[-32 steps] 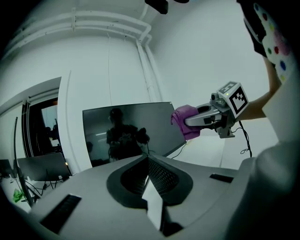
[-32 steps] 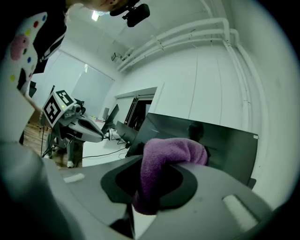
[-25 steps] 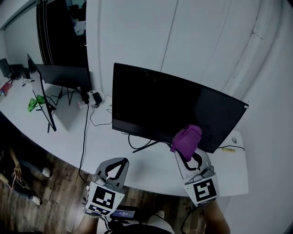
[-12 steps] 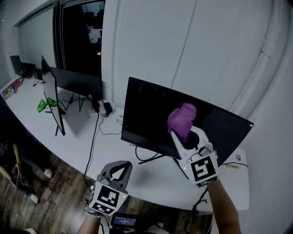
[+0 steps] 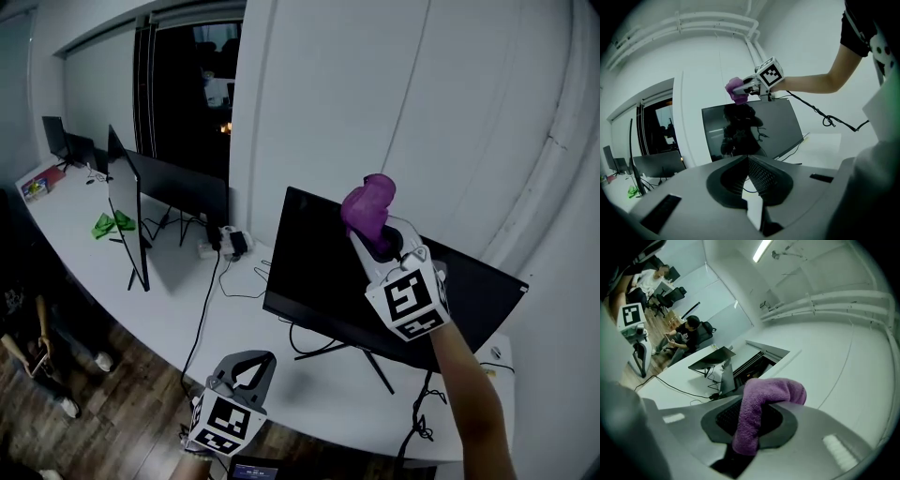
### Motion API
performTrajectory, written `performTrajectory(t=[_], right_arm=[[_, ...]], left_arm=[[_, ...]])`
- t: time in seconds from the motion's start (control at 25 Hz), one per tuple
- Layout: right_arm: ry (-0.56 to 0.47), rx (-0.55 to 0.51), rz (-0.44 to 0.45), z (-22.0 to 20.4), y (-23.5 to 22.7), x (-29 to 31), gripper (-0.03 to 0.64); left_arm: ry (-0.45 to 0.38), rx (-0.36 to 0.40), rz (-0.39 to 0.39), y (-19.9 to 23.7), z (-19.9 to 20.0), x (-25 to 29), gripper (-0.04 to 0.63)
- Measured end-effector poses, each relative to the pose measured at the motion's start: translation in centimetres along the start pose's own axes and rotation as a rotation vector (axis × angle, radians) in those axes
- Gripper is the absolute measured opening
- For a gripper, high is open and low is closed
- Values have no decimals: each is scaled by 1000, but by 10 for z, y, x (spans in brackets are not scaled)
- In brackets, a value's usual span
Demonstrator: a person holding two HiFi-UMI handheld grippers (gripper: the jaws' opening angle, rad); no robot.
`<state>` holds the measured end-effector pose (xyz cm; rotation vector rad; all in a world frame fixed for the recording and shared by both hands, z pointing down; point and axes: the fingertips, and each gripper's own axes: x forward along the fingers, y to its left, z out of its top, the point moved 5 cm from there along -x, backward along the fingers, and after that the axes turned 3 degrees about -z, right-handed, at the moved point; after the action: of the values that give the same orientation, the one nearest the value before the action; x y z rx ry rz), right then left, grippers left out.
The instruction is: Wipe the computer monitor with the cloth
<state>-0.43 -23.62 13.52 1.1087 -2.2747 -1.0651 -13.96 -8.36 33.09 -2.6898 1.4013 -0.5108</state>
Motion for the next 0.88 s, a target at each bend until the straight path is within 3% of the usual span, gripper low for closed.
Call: performTrajectory(t=[0.44, 0.88], right_arm=[[73, -230, 35, 11, -26, 77, 78], [226, -594, 174, -6, -6, 138, 77]], left_arm=[[35, -17, 51, 4, -9, -13, 6], [57, -30, 104, 10, -15, -25, 6]])
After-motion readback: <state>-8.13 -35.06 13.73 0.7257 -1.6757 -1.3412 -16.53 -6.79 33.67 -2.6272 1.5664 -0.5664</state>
